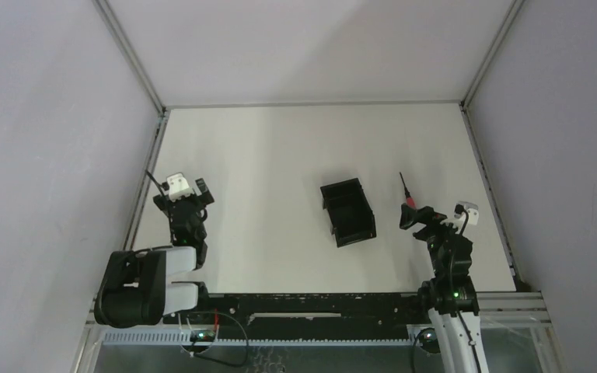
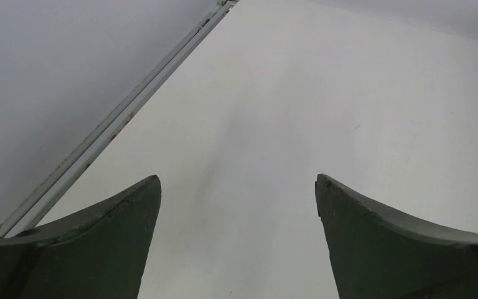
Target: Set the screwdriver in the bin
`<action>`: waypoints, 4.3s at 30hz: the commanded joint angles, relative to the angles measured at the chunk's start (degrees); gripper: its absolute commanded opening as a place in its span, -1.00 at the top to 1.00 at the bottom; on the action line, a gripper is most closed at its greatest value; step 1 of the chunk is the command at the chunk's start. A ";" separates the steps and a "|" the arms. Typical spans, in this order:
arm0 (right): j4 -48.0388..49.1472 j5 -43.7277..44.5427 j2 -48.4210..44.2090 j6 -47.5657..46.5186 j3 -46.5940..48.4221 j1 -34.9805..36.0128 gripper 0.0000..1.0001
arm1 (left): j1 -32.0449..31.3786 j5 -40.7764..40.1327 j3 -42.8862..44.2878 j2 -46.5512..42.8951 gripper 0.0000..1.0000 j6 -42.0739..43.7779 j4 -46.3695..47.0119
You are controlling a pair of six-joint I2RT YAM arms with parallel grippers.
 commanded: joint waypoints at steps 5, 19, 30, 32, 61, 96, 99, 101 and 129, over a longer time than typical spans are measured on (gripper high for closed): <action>3.78 -2.47 6.60 -3.60 10.53 -0.16 -0.98 | -0.30 0.82 2.65 0.21 -0.97 0.92 2.22; -25.28 -0.50 74.88 -15.84 56.79 0.05 -0.77 | -0.29 0.84 2.64 0.13 -0.97 0.98 2.22; -25.75 2.09 98.98 -18.26 61.55 -1.65 -0.44 | -0.30 0.85 2.65 0.13 -0.97 0.95 2.22; -25.42 1.96 101.55 -18.75 61.55 -1.88 -0.32 | -0.30 0.87 2.70 0.13 -0.97 0.94 2.22; -45.31 2.48 79.21 -19.44 81.77 30.05 1.00 | -0.30 0.89 2.69 0.11 -0.97 0.93 2.22; -21.65 7.56 83.91 -26.11 55.54 37.19 -0.09 | -0.30 0.84 2.65 0.14 -0.97 0.92 2.22; -21.09 7.79 77.90 -25.17 55.49 36.84 -0.28 | -0.30 0.79 2.64 0.13 -0.97 0.97 2.22; -20.41 6.36 73.60 -25.00 55.48 35.77 -0.91 | -0.30 0.85 2.67 0.09 -0.97 1.01 2.22; 19.40 3.38 43.86 -6.83 14.18 4.53 -0.97 | -0.30 0.87 2.65 0.21 -0.97 0.93 2.22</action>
